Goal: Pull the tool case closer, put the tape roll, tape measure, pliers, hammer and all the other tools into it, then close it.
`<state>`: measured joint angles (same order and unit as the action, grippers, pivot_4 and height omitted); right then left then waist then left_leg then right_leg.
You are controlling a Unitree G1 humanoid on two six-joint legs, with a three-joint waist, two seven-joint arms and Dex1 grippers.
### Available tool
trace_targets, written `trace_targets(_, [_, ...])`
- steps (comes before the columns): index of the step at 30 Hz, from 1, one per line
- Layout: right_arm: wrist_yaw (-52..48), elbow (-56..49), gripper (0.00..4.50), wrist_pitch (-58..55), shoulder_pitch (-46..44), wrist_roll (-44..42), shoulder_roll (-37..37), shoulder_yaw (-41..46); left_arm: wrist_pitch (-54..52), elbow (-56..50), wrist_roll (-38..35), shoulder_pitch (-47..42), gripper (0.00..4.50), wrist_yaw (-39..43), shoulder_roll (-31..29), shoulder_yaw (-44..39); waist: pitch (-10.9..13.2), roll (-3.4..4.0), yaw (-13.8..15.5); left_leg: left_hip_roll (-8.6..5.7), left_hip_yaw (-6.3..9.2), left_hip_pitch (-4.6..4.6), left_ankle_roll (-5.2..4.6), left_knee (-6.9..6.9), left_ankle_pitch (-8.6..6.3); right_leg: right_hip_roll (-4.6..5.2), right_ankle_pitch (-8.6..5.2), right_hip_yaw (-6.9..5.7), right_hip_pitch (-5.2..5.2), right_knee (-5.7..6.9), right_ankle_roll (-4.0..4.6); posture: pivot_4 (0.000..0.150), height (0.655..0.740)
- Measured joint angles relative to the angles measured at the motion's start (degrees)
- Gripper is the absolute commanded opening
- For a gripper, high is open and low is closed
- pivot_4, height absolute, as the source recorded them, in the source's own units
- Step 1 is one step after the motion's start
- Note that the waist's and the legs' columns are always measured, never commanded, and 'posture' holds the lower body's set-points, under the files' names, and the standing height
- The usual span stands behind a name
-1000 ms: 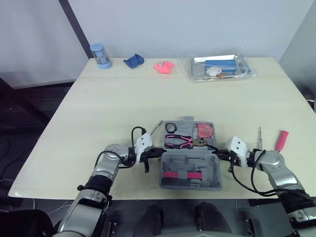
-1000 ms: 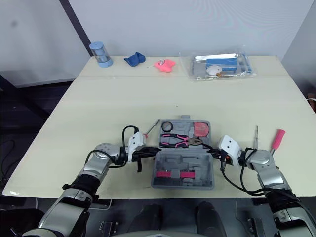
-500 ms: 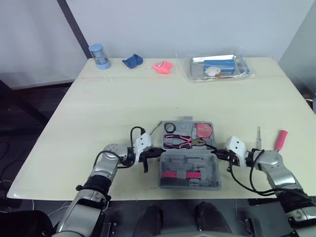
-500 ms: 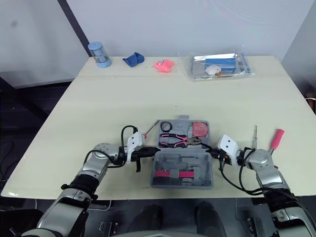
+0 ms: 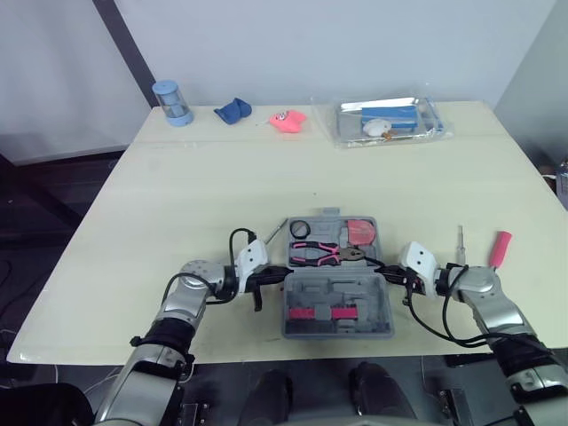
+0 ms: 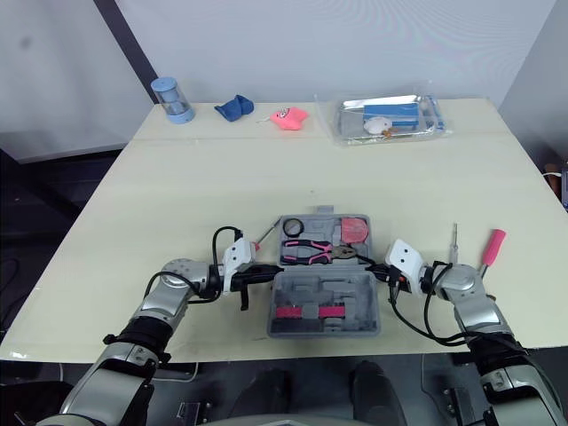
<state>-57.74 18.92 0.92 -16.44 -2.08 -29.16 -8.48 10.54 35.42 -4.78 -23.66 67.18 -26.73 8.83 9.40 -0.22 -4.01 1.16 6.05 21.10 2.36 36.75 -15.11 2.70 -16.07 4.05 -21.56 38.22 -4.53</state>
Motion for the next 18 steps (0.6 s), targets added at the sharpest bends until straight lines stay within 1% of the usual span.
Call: trace_targets(18, [1.9, 0.2, 0.1, 0.8, 0.0, 0.4, 0.3, 0.0, -0.2, -0.4, 0.0, 0.2, 0.0, -0.3, -0.2, 0.0, 0.0, 0.0, 0.0, 0.0, 0.0, 0.01, 0.0, 0.0, 0.0, 0.0, 0.0, 0.0, 0.0, 0.0, 0.0, 0.15, 0.74])
